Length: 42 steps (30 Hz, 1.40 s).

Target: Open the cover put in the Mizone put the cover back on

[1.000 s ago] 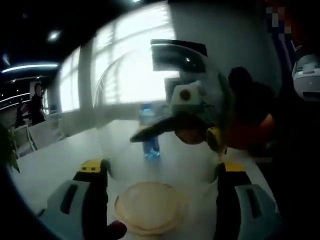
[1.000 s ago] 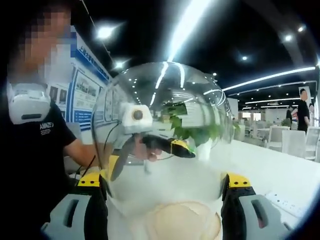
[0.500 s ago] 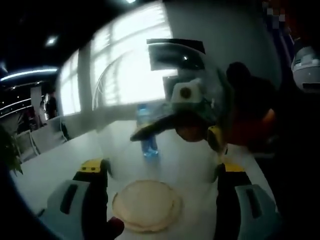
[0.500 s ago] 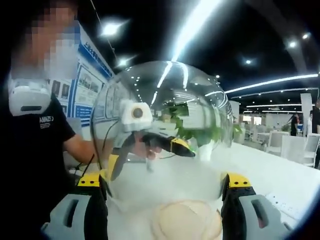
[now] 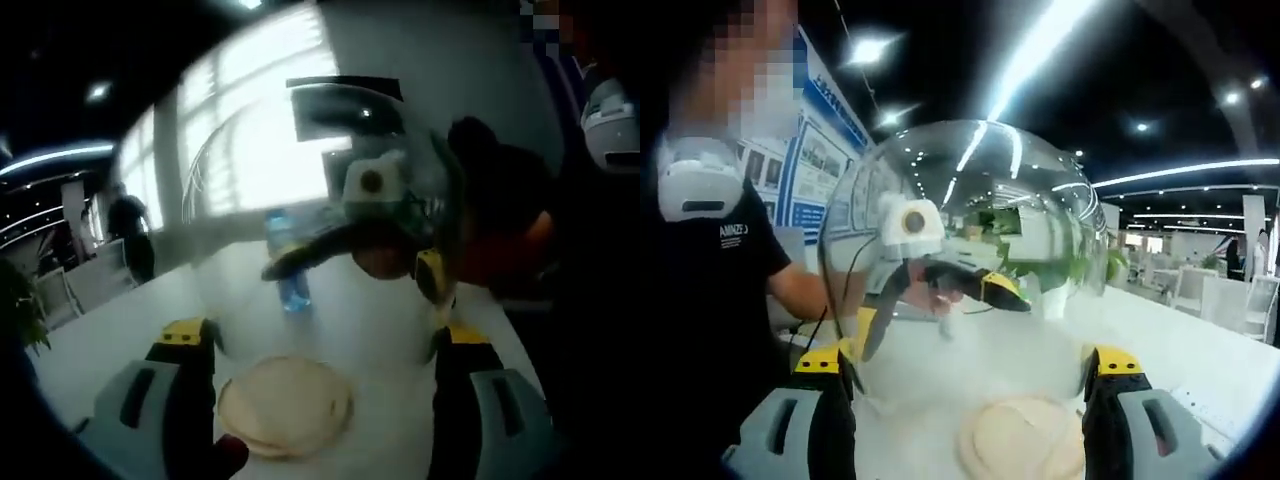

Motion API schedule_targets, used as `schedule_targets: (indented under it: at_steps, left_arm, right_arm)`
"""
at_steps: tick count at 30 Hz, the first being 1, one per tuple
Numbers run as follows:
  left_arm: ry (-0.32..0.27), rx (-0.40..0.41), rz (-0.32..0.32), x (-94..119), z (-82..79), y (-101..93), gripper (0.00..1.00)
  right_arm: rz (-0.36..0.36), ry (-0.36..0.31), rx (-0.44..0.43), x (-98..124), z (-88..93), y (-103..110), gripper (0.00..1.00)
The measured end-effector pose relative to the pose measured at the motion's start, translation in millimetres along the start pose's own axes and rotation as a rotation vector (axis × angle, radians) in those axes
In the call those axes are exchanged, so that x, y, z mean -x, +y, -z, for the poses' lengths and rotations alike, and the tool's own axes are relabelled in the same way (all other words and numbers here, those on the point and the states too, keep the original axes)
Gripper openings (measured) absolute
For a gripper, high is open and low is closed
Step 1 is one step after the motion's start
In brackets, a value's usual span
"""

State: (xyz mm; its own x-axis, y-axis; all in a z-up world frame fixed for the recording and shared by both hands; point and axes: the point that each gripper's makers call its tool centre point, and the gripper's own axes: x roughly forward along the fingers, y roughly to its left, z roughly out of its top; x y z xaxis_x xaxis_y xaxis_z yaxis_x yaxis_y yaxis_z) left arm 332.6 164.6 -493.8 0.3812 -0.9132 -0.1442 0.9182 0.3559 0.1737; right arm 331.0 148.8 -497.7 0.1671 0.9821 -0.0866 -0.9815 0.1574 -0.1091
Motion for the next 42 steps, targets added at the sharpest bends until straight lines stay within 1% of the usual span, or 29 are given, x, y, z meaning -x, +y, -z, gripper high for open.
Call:
schedule_targets:
  at_steps: [9,16,21,28,31,36,42]
  left_arm:
    - [0.016,0.007,0.001,4,-2.3,-12.3,0.76]
    - [0.002,0.009,0.002,8,-3.9,-23.5,0.76]
    - [-0.005,0.004,-0.002,12,-6.4,-32.2,0.76]
    - [-0.013,-0.006,-0.01,21,-9.2,-41.8,0.77]
    - [-0.022,-0.003,-0.009,24,-9.4,-45.9,0.77]
    - [-0.015,-0.007,-0.004,27,-10.5,-56.4,0.77]
    - [-0.024,-0.011,-0.002,30,-11.2,-66.3,0.78]
  right_arm:
    - [0.004,-0.014,-0.01,0,-0.6,8,0.89]
    - [0.004,-0.008,-0.016,2,-1.6,19,0.89]
    - [0.002,-0.006,-0.018,3,-5.8,26,0.89]
    - [-0.002,0.01,-0.007,2,-10.6,44,0.89]
    - [-0.001,0.006,-0.009,4,-10.7,52,0.89]
    - [0.005,-0.01,-0.02,7,-11.4,70,0.89]
    - [0.006,-0.008,-0.021,8,-13.9,85,0.89]
